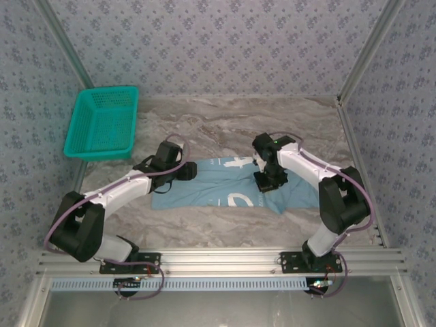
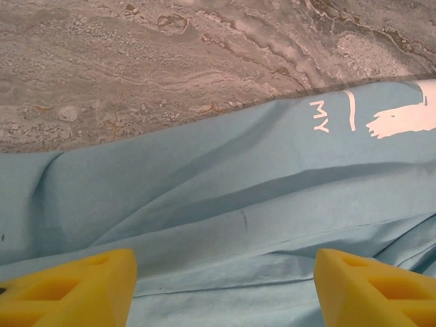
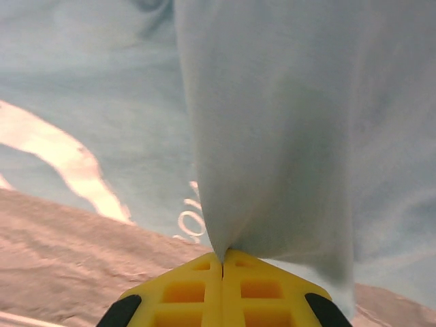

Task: Fold the inside-out t-shirt

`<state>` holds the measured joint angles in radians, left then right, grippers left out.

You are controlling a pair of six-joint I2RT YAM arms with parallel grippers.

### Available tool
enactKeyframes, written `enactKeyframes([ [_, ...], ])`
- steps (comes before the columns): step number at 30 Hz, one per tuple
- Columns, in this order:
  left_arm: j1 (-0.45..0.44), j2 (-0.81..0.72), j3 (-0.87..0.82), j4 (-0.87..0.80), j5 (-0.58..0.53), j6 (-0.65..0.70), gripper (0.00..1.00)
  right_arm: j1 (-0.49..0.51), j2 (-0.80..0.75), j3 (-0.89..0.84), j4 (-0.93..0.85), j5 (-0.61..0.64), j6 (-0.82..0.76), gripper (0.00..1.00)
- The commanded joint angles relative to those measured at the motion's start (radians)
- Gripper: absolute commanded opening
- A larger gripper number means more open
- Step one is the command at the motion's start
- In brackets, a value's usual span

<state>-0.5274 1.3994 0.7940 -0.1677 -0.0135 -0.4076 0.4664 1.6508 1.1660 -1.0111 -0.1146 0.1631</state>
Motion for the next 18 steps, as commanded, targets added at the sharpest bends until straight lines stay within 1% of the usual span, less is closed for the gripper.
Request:
enactKeyframes([
  [1, 0.006, -0.034, 0.007, -0.026, -0.012, 0.018, 0.69, -0.027, -0.022, 0.007, -0.005, -0.147, -0.023, 0.01],
  [5, 0.007, -0.034, 0.008, -0.025, -0.013, 0.017, 0.69, -0.059, -0.037, -0.002, 0.007, -0.175, -0.014, 0.01],
  [7, 0.006, -0.029, 0.008, -0.021, -0.011, 0.017, 0.69, -0.064, -0.03, -0.006, 0.042, -0.186, -0.005, 0.03],
  [8, 0.007, -0.026, 0.01, -0.022, -0.011, 0.018, 0.69, -0.064, -0.021, -0.006, 0.059, -0.192, 0.005, 0.08],
  [9, 0.007, -0.023, 0.014, -0.025, -0.011, 0.018, 0.69, -0.064, -0.013, -0.004, 0.068, -0.179, 0.019, 0.11],
  [10, 0.007, -0.021, 0.015, -0.027, -0.008, 0.018, 0.69, -0.064, 0.0, 0.003, 0.07, -0.146, 0.028, 0.16],
  [11, 0.007, -0.021, 0.018, -0.028, -0.006, 0.019, 0.69, -0.063, 0.011, 0.013, 0.058, -0.131, 0.027, 0.26],
  [13, 0.007, -0.023, 0.02, -0.032, -0.005, 0.019, 0.69, -0.073, 0.006, 0.017, 0.036, -0.085, 0.045, 0.35],
  [15, 0.007, -0.025, 0.021, -0.033, -0.004, 0.019, 0.69, -0.111, -0.033, -0.007, 0.038, -0.061, 0.066, 0.4],
  [18, 0.006, -0.017, 0.018, -0.023, 0.007, 0.018, 0.69, -0.213, -0.095, -0.059, 0.07, -0.042, 0.113, 0.45],
])
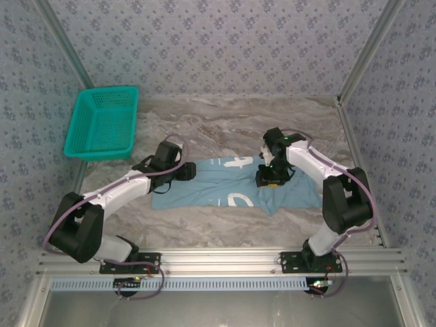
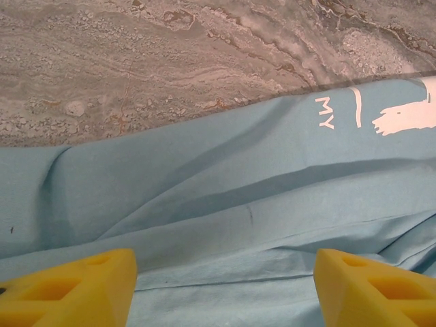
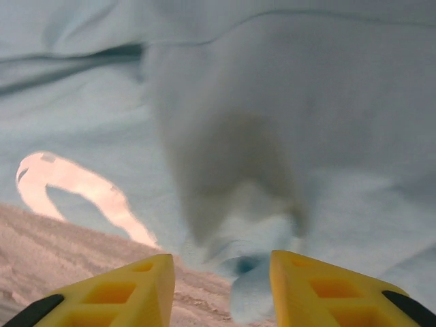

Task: Fold the inside-out t-shirt

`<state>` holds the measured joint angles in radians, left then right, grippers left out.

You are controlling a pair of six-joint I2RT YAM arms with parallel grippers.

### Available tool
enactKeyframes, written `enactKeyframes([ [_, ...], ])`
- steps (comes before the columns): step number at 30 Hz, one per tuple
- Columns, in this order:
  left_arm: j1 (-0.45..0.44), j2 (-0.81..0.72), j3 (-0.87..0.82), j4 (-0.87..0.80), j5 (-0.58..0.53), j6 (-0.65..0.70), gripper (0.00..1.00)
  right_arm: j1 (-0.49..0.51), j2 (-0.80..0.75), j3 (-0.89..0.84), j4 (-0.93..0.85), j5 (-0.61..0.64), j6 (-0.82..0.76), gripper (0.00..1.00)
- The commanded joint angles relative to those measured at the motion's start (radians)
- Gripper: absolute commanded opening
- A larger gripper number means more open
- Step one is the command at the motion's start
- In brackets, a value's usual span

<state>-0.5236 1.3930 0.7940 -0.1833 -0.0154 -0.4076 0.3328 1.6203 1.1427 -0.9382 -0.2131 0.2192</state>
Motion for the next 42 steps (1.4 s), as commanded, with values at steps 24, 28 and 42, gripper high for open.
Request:
enactKeyframes([
  [24, 0.003, -0.003, 0.025, -0.025, 0.004, 0.03, 0.7, -0.424, 0.068, -0.078, 0.266, 0.032, 0.137, 0.13],
  [28, 0.003, -0.002, 0.027, -0.026, 0.004, 0.029, 0.7, -0.425, 0.075, -0.03, 0.249, 0.06, 0.124, 0.1],
  [42, 0.005, -0.009, 0.027, -0.041, -0.008, 0.042, 0.7, -0.443, 0.288, 0.262, 0.23, 0.193, 0.094, 0.14],
])
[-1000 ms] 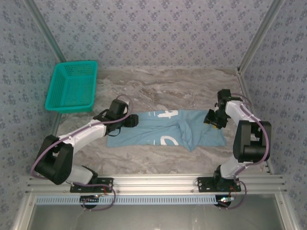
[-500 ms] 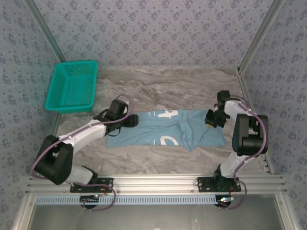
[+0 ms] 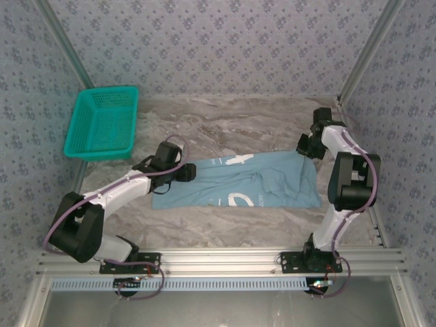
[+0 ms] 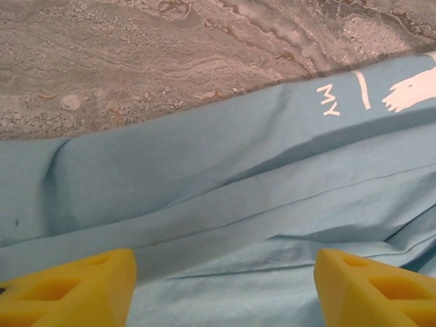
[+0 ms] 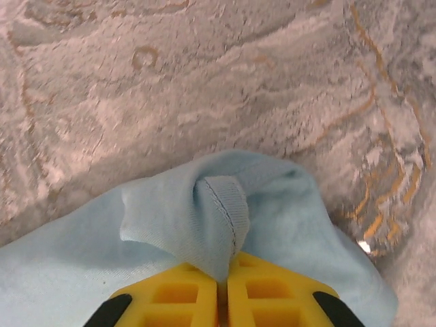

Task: Fold the inside-out t-shirt

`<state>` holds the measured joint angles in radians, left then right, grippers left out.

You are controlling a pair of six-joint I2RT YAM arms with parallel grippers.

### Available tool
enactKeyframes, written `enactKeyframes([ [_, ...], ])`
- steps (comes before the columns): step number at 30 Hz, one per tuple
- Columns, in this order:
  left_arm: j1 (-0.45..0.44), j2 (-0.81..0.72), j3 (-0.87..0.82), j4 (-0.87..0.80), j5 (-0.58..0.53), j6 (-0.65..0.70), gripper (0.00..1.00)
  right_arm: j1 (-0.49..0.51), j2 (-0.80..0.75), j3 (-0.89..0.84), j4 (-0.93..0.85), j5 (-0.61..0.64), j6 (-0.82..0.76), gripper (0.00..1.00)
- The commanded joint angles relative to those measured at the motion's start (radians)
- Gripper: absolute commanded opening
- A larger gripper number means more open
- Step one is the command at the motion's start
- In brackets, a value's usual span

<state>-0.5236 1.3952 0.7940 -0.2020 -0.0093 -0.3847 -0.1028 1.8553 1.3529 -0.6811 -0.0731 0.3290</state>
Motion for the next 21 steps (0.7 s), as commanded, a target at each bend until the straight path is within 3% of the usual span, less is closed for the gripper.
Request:
enactKeyframes([
  [1, 0.004, -0.009, 0.029, -0.026, -0.015, 0.021, 0.7, -0.008, 0.069, 0.068, -0.029, 0.06, -0.017, 0.17],
  [5, 0.005, -0.003, 0.031, -0.034, -0.023, 0.029, 0.7, -0.006, 0.108, 0.117, -0.067, 0.128, -0.02, 0.33],
  [11, 0.032, 0.031, 0.058, -0.059, -0.063, 0.0, 0.7, 0.06, -0.057, 0.003, -0.084, 0.207, -0.029, 0.41],
  [16, 0.133, 0.082, 0.078, -0.057, -0.003, -0.053, 0.7, 0.144, -0.194, -0.209, -0.02, 0.023, 0.002, 0.43],
  [19, 0.176, 0.145, 0.106, -0.053, 0.047, -0.07, 0.69, 0.152, -0.186, -0.273, 0.013, -0.075, 0.025, 0.42],
  [21, 0.196, 0.193, 0.125, -0.053, 0.072, -0.075, 0.69, 0.133, -0.163, -0.285, 0.018, -0.062, 0.024, 0.41],
])
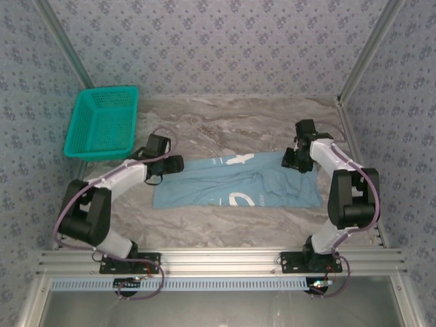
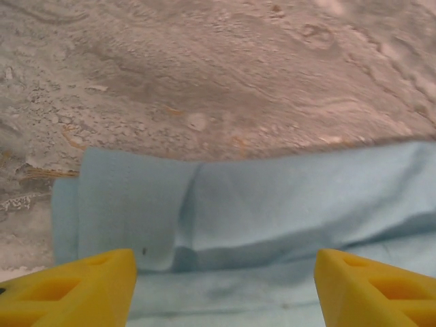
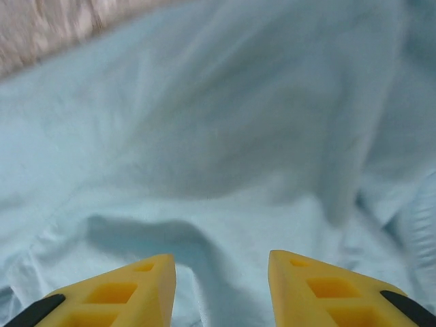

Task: Fold the inside-out t-shirt

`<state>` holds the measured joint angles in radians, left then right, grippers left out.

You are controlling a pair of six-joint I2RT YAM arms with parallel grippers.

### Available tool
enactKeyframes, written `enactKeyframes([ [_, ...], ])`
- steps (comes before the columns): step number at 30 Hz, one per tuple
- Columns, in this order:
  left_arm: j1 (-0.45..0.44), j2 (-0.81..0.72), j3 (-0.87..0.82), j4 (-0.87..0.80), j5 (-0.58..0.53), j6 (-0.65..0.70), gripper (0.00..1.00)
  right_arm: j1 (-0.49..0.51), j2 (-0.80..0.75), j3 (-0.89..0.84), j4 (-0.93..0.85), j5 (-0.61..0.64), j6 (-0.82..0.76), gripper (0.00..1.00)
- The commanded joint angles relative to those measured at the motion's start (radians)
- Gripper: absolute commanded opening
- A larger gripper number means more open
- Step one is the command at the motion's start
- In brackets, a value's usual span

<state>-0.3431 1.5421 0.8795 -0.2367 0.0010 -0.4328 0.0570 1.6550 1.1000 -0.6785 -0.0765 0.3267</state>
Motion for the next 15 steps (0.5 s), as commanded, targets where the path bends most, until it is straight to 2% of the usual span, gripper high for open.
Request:
enactKeyframes([
  [1, 0.027, 0.07, 0.046, -0.019, 0.068, -0.032, 0.69, -0.037, 0.049, -0.036, 0.018, -0.045, 0.026, 0.41],
  [7, 0.071, 0.134, 0.024, 0.005, 0.037, -0.025, 0.69, -0.098, 0.108, -0.068, 0.037, 0.008, 0.047, 0.4],
  [11, 0.072, 0.15, -0.009, -0.001, -0.044, -0.007, 0.69, -0.128, 0.12, -0.057, 0.031, 0.063, 0.044, 0.4],
  [15, 0.073, 0.096, -0.033, 0.004, -0.116, -0.012, 0.69, -0.13, 0.109, -0.014, 0.01, 0.107, 0.04, 0.41],
])
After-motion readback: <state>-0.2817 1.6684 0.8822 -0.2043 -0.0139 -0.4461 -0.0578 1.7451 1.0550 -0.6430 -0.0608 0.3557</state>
